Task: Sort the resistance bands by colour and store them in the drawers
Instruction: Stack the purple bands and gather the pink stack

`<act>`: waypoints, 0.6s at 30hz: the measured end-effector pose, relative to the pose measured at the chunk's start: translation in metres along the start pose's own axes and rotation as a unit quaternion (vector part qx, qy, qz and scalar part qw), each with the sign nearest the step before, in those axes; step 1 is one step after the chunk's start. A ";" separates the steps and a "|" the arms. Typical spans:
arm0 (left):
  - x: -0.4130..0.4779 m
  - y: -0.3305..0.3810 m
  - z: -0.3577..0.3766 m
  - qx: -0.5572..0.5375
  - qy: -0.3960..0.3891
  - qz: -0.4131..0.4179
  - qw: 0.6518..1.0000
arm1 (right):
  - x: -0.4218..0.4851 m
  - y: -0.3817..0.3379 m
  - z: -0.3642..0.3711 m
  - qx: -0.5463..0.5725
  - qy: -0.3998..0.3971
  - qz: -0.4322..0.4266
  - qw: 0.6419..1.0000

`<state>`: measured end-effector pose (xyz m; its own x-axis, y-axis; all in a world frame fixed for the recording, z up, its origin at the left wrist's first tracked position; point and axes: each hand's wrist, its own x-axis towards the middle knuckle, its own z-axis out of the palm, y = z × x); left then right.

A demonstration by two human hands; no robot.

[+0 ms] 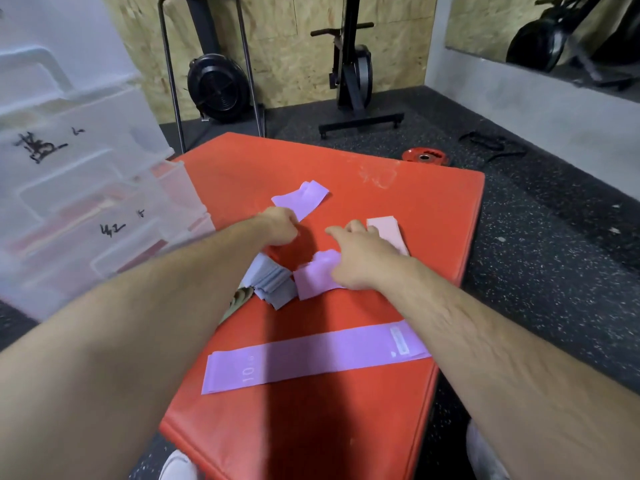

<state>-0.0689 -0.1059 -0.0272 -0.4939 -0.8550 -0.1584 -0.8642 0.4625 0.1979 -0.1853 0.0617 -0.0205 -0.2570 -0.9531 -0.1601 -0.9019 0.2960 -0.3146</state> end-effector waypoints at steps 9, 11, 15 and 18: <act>0.001 0.014 0.002 0.000 0.059 0.081 0.995 | -0.004 0.004 -0.009 0.016 0.015 0.000 1.000; -0.010 0.018 -0.002 -0.047 0.053 0.094 0.993 | -0.009 0.004 -0.011 0.026 0.033 -0.004 0.999; -0.057 0.033 -0.029 -0.131 0.077 0.159 0.976 | -0.015 0.005 -0.017 0.057 0.126 -0.013 0.990; -0.095 0.042 -0.062 -0.174 0.098 0.206 0.958 | -0.019 0.001 -0.030 0.184 0.185 -0.041 0.964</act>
<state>-0.0522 -0.0202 0.0561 -0.7296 -0.6596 0.1804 -0.4981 0.6934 0.5207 -0.1918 0.0780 0.0101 -0.3590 -0.9110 0.2029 -0.7569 0.1570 -0.6344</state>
